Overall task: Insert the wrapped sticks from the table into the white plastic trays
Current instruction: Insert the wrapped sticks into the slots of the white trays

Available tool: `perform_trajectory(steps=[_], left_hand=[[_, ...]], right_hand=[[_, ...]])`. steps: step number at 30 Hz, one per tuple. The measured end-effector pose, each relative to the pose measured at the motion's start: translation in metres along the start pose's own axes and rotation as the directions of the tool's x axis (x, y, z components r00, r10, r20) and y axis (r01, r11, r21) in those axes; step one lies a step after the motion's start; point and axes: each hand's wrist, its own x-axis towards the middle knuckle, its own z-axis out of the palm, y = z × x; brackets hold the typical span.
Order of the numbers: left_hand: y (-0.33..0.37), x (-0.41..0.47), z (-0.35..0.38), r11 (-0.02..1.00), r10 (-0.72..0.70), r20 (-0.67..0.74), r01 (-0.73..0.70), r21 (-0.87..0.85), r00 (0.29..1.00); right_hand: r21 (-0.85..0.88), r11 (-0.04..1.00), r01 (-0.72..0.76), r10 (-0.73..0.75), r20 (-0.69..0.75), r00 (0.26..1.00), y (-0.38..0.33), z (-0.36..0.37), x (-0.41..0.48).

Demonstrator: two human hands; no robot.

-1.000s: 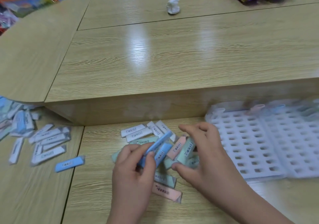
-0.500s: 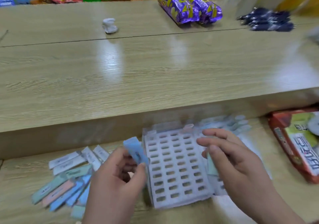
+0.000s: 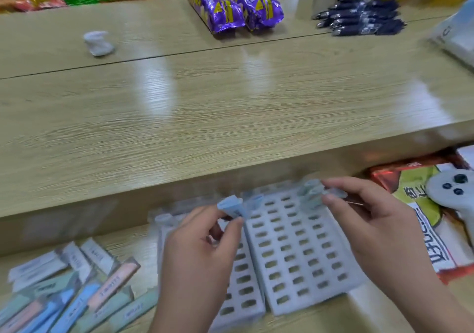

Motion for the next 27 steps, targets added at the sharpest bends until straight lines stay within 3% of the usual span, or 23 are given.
perform_trajectory(steps=[6, 12, 20, 27], left_hand=[[0.015, 0.006, 0.037, 0.968, 0.114, -0.003, -0.11, 0.227, 0.993], [0.01, 0.003, 0.054, 0.908, 0.131, -0.065, -0.093, 0.409, 0.989], [0.009, 0.002, 0.062, 0.874, 0.036, -0.099, 0.017, 0.485, 0.994], [0.01, -0.001, 0.061, 0.853, 0.049, -0.121, 0.022, 0.522, 0.991]], right_hand=[[-0.142, 0.98, 0.138, -0.131, 0.054, 0.99, 0.018, -0.015, 0.006], [-0.207, 0.949, 0.238, -0.215, 0.129, 0.968, 0.032, -0.021, 0.011], [-0.34, 0.842, 0.419, -0.332, 0.287, 0.899, 0.032, -0.028, 0.015], [-0.349, 0.8, 0.488, -0.316, 0.446, 0.838, 0.035, -0.038, 0.02]])
